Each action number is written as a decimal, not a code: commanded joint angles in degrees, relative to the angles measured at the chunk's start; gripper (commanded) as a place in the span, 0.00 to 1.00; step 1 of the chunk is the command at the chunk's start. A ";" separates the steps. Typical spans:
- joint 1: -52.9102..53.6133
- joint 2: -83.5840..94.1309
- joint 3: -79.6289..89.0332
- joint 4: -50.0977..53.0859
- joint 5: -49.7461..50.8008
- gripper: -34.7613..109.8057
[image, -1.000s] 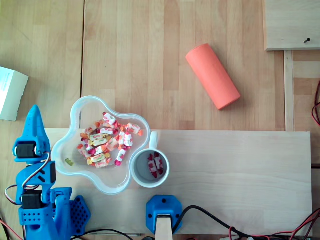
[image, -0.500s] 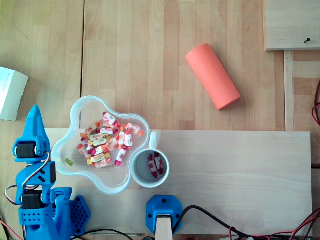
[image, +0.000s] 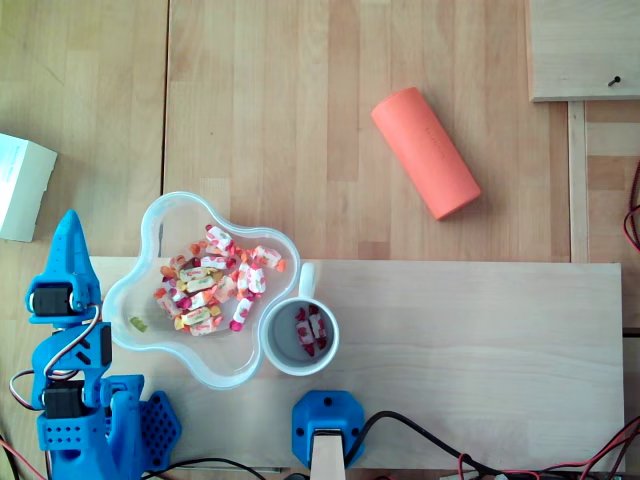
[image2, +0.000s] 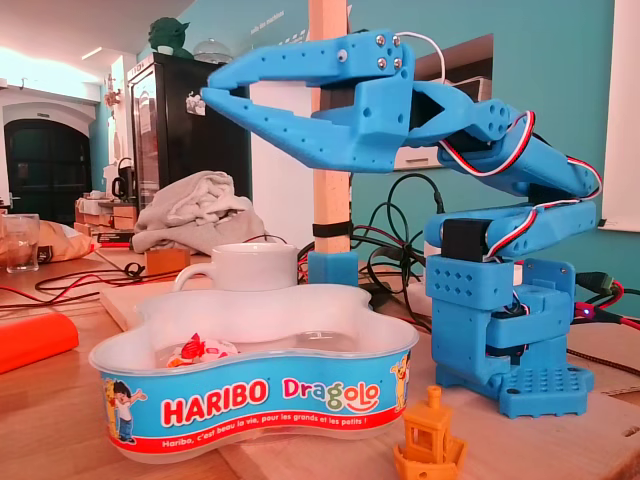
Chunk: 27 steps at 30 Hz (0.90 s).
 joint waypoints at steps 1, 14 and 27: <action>0.00 1.05 -1.58 0.18 -0.70 0.23; 0.18 0.88 -1.67 0.18 -0.62 0.23; 0.18 0.53 -2.55 0.44 -0.44 0.23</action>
